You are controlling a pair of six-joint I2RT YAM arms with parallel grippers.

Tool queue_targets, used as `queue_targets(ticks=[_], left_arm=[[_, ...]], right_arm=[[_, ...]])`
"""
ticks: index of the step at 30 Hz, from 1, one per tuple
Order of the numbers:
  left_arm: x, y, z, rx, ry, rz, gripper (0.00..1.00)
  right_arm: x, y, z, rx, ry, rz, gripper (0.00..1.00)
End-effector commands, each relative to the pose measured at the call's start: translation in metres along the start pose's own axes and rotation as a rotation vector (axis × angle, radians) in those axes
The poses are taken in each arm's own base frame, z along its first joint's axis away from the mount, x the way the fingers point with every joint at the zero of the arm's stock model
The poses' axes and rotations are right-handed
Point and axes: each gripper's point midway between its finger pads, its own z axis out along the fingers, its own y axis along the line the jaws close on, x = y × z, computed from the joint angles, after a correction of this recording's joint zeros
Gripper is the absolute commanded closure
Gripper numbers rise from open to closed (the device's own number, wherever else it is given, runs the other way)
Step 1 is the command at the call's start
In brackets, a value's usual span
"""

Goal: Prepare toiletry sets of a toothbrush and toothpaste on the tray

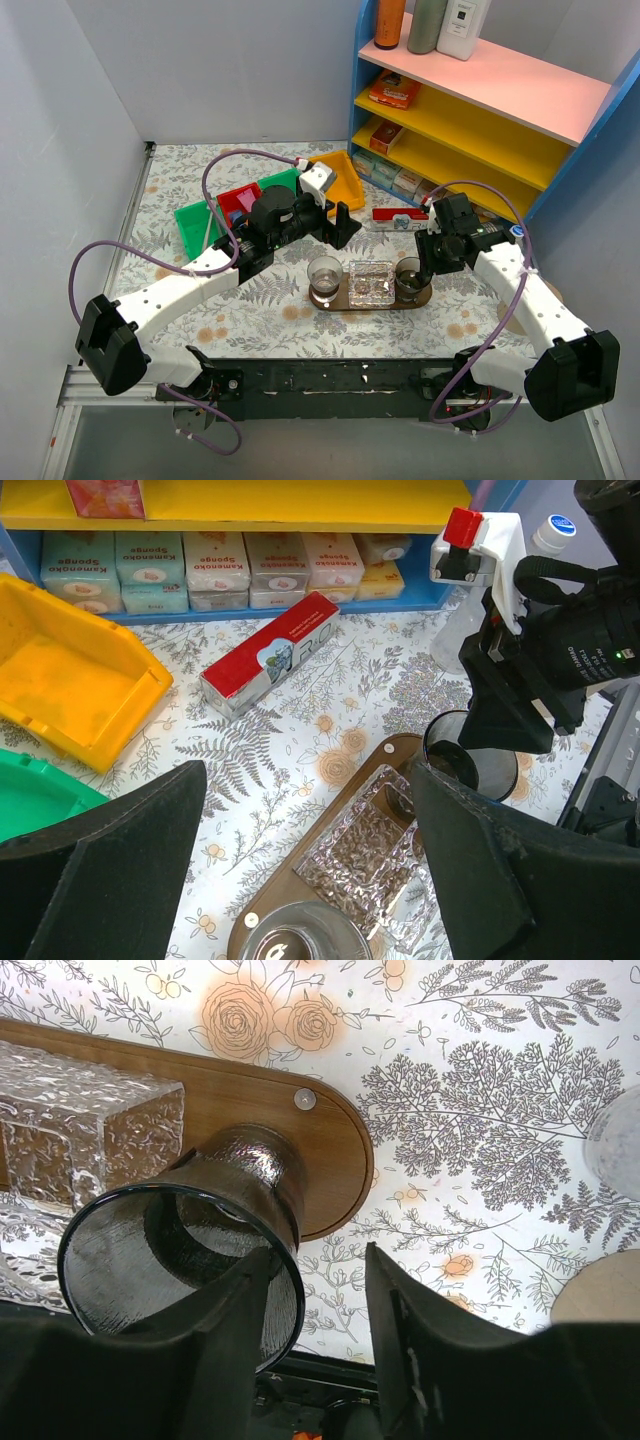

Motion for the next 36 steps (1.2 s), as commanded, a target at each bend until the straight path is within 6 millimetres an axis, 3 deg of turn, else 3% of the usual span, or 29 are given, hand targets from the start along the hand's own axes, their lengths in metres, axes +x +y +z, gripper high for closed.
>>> queue_targets(ticks=[1,9,15,19,28,32,36], left_arm=[[0.001,0.004,-0.004,-0.009,0.000,0.014,0.16],[0.003,0.005,-0.003,-0.015,0.002,0.009,0.13],[0.000,0.008,-0.005,-0.037,-0.017,-0.007,0.11],[-0.008,0.015,-0.010,-0.061,-0.050,-0.020,0.03],[-0.019,0.053,-0.025,-0.139,-0.100,-0.066,0.02],[-0.018,0.079,-0.033,-0.191,-0.108,-0.096,0.02],[-0.014,0.106,-0.042,-0.249,-0.110,-0.138,0.02]], right_arm=[[-0.024,0.003,-0.015,-0.011,-0.101,0.000,0.47],[-0.033,0.005,-0.028,-0.027,-0.149,-0.023,0.38],[-0.047,-0.001,-0.049,0.011,-0.249,-0.026,0.31],[-0.062,-0.002,-0.069,0.015,-0.356,-0.022,0.28],[-0.096,0.011,-0.116,-0.068,-0.661,-0.010,0.10],[-0.102,0.009,-0.126,-0.059,-0.730,-0.015,0.02],[-0.108,0.010,-0.131,-0.062,-0.771,-0.029,0.02]])
